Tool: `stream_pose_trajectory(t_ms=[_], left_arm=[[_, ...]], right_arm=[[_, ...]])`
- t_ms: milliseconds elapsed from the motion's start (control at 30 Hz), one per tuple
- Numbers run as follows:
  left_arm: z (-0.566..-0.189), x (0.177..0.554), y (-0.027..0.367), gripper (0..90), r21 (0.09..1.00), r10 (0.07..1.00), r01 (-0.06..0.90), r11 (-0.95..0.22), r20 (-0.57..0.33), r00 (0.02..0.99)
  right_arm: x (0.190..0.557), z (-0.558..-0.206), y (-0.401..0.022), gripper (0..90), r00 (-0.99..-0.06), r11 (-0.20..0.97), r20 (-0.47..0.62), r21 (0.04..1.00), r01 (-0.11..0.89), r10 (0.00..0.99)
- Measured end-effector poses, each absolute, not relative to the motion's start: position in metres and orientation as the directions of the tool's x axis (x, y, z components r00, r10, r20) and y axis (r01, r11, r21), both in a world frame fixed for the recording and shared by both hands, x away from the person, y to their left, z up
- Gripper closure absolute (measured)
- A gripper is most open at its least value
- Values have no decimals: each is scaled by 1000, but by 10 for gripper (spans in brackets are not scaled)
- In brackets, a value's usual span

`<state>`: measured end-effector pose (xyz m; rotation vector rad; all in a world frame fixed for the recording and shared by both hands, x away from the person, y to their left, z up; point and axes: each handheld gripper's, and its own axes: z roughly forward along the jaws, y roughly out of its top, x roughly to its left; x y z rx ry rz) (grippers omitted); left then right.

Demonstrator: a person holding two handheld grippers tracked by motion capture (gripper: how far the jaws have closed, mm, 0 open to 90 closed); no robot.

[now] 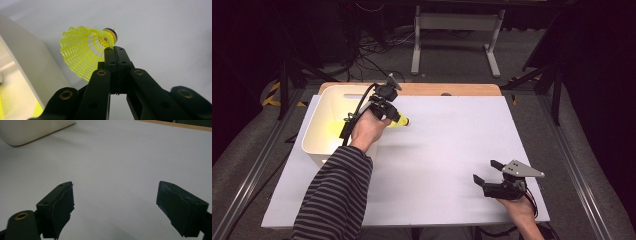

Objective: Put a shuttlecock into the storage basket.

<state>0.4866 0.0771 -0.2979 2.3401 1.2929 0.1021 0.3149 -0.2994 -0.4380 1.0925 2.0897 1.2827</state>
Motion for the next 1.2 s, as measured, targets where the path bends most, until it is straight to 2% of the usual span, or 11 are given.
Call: stream_pose_trajectory(t_ms=[1200], left_arm=[[-272,480,90,900,459,817,769,-445,-144,559]], right_arm=[[315,-438,-299,148,-583,255,25,883,394,812]])
